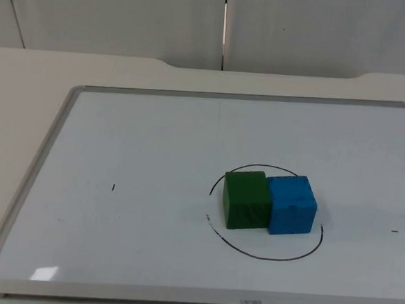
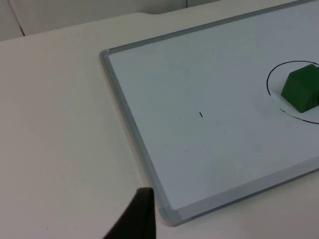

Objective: Push the two cubes into the marked area.

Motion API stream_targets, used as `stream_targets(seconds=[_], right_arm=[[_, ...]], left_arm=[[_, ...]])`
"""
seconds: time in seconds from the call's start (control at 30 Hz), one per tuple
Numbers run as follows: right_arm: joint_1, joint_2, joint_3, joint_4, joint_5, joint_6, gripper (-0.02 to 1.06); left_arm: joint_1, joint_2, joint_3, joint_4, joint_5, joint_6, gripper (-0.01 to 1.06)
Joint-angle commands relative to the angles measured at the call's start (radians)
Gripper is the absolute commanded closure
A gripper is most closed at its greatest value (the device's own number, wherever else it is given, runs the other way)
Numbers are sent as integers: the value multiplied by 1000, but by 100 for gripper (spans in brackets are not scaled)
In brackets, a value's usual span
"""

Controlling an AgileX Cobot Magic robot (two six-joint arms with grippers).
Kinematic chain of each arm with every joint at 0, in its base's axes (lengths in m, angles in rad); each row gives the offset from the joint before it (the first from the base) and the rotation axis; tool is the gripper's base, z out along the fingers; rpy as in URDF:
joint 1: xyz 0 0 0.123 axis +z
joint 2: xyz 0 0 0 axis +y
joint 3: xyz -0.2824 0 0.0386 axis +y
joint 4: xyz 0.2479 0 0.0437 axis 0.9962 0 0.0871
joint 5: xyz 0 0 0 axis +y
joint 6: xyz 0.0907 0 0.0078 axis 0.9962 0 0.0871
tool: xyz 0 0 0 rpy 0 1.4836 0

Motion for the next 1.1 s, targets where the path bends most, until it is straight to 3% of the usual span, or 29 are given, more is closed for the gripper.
stream_targets(seconds=[0.0,1.07], right_arm=[[-4,-4,0,5,-4,0,-1],[5,-4,0,9,-6,0,-1]], left_arm=[[2,-5,6,2,-2,0,0],[22,-5,6,2,-2,0,0]])
